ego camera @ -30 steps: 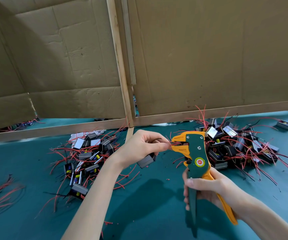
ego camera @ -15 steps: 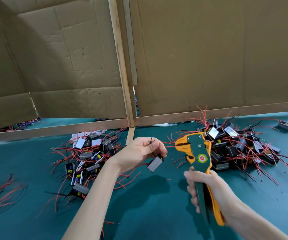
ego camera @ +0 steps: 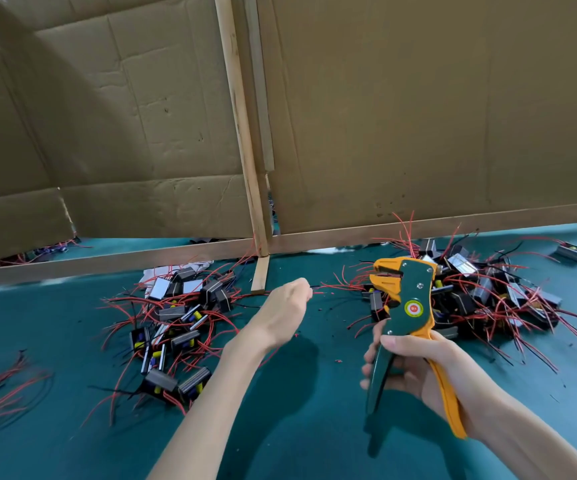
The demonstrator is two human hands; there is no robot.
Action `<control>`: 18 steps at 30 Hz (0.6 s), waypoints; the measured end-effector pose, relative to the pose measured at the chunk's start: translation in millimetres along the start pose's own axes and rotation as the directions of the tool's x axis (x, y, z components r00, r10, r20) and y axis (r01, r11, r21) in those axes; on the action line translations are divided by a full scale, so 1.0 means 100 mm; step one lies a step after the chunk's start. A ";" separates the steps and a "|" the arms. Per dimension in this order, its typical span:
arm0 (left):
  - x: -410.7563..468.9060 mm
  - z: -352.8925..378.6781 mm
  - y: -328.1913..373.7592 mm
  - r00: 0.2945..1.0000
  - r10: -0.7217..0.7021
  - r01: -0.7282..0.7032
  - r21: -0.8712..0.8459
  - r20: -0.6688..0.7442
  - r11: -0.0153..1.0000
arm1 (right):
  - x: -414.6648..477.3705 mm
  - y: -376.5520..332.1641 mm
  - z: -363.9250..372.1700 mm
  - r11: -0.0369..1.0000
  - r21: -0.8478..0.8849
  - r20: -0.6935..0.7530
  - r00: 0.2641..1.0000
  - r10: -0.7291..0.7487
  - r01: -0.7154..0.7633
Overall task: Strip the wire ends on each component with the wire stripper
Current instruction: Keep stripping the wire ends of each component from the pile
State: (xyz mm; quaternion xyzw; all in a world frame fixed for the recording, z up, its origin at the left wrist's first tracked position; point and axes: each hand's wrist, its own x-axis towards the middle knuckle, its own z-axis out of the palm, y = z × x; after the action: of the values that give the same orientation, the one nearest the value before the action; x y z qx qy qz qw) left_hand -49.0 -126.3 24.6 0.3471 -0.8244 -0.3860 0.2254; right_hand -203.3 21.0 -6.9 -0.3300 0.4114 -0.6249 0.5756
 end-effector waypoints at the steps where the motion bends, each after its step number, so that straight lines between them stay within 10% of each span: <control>1: 0.00 0.00 0.02 1.000 0.021 -0.021 -0.001 -0.012 1.000 | 0.00 0.00 0.00 1.000 -0.004 0.003 1.000 0.001 -0.001; 18: -0.12 -0.12 0.34 0.951 0.286 -0.265 -0.171 0.115 0.949 | -0.07 -0.04 0.01 0.997 -0.073 0.202 0.979 0.001 0.014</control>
State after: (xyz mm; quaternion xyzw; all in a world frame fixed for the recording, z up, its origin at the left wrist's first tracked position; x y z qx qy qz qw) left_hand -46.9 -107.8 57.9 0.1823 -0.8463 -0.4361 0.2455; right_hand -202.9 28.1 -2.3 -0.4141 0.3727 -0.5745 0.5996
